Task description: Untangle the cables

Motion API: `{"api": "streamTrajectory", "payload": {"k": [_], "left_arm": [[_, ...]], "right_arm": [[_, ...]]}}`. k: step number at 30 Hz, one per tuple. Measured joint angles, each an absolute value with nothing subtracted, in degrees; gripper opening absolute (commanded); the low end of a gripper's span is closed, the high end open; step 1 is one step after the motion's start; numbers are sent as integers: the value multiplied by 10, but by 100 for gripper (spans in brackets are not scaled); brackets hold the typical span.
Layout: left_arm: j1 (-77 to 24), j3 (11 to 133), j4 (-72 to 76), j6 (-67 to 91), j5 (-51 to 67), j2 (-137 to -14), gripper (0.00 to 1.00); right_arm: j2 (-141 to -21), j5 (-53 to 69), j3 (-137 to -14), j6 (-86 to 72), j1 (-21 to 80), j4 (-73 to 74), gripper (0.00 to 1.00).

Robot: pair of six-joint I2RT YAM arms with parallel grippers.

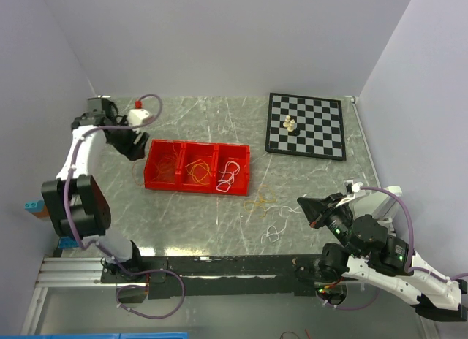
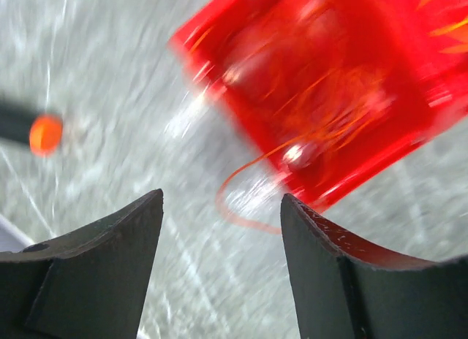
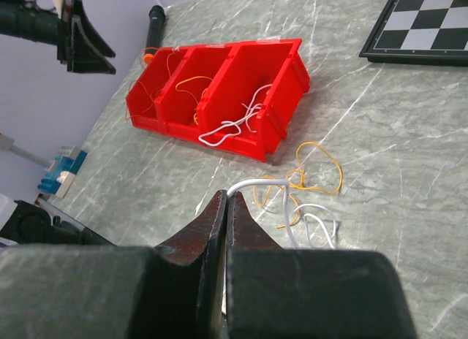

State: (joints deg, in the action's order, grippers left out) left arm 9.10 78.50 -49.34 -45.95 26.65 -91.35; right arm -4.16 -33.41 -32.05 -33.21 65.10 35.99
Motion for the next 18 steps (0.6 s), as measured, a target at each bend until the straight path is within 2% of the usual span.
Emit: {"api": "streamTrajectory", "payload": {"k": [7, 18], "left_arm": [[189, 813, -539, -517, 267, -988, 67], [188, 764, -514, -526, 272, -1000, 63]], "right_arm": [[-42, -334, -321, -332, 651, 360, 0], [-42, -334, -321, -332, 651, 356, 0]]}}
